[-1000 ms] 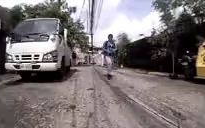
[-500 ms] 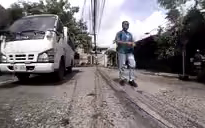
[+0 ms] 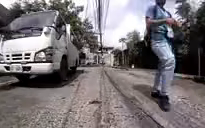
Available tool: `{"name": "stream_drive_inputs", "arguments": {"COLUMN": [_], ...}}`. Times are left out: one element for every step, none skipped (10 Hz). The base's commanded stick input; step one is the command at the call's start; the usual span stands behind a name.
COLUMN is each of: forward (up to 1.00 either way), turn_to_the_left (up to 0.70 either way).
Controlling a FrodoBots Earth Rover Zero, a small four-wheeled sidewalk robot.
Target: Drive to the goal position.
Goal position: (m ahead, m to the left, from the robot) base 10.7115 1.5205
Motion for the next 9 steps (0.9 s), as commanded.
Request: {"name": "stream_drive_inputs", "arguments": {"forward": [0.7,0.7,0.7,0.7,0.7,0.7,0.7,0.7,0.7], "turn_to_the_left": [0.0,0.0,0.0,0.0,0.0,-0.17,-0.11,0.0,0.0]}}
